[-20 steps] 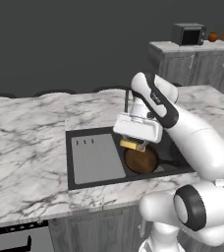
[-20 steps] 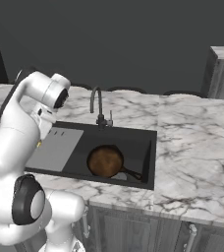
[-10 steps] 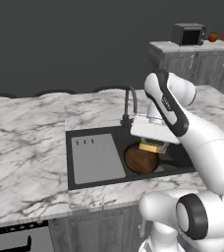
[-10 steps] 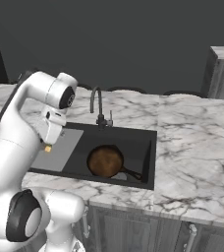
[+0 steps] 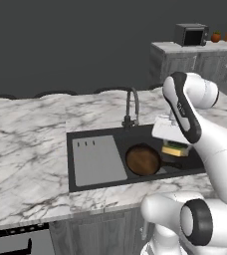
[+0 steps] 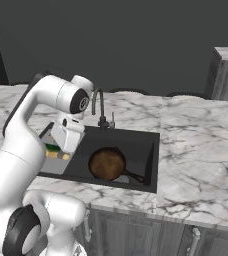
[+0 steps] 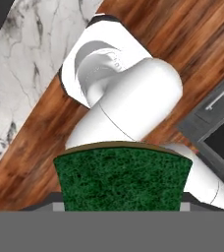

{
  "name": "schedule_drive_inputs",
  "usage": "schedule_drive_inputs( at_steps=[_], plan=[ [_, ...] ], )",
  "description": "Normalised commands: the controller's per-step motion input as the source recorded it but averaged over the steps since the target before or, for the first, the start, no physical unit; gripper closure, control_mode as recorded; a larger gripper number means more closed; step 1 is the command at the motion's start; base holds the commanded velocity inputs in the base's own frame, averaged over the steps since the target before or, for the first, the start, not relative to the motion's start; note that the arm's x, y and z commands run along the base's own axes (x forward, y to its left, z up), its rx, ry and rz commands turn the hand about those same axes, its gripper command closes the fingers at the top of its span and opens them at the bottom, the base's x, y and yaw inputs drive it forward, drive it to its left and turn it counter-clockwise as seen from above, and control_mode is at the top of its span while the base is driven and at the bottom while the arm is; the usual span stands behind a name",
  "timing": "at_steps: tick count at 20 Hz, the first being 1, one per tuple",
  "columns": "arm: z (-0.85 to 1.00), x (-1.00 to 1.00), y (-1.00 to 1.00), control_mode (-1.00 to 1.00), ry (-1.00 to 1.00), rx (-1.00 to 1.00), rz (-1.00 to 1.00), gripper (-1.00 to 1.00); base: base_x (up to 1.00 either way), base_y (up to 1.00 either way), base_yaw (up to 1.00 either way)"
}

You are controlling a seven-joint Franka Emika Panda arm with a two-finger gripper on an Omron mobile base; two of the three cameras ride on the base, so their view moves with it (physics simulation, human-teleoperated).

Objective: Pick the pan and sponge and place them into the sink. Then turn on the water.

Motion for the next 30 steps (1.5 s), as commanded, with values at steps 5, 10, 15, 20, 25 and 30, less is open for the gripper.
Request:
schedule_drive_inputs(
  at_steps=[5,10,15,20,25,30],
  plan=[
    [0.03,0.00,-0.48,-1.00,-0.08,-0.01,0.07,1.00,0.00,0.00,0.00],
    [0.01,0.00,-0.33,-1.00,-0.11,0.00,0.13,1.00,0.00,0.00,0.00],
    [0.00,0.00,-0.26,-1.00,-0.13,0.00,0.16,1.00,0.00,0.00,0.00],
    [0.00,0.00,-0.25,-1.00,-0.14,0.01,0.17,1.00,0.00,0.00,0.00],
    [-0.01,0.02,-0.16,-1.00,-0.17,0.04,0.19,1.00,0.00,0.00,0.00],
    [-0.03,0.07,-0.09,-1.00,-0.19,0.06,0.20,1.00,0.00,0.00,0.00]
  ],
)
